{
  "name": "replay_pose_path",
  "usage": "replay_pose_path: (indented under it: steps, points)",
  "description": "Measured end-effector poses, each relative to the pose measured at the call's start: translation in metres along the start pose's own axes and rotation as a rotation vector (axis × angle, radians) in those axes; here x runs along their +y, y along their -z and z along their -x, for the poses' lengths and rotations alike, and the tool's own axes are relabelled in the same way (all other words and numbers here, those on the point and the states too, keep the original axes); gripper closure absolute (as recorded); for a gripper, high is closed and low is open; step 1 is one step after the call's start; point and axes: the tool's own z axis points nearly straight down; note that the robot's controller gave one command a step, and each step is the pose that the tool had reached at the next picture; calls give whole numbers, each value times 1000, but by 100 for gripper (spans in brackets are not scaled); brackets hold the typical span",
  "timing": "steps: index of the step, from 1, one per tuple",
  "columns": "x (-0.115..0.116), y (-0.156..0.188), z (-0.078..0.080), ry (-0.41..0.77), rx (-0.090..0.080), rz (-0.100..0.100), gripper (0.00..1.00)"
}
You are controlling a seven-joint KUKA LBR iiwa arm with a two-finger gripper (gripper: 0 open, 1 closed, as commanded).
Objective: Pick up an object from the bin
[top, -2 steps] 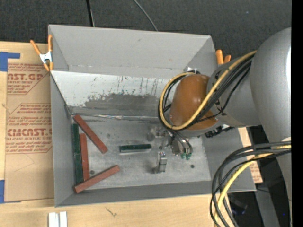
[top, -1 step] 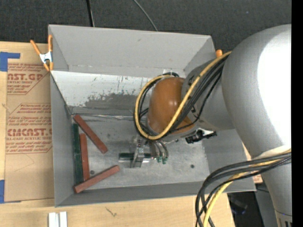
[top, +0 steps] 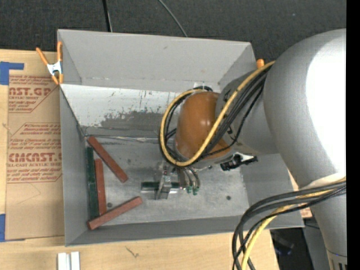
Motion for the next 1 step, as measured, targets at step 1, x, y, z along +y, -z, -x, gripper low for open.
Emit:
replay_pose_path:
  steps: [1]
  points:
    - [21,162,8,-56,-4,-1,100]
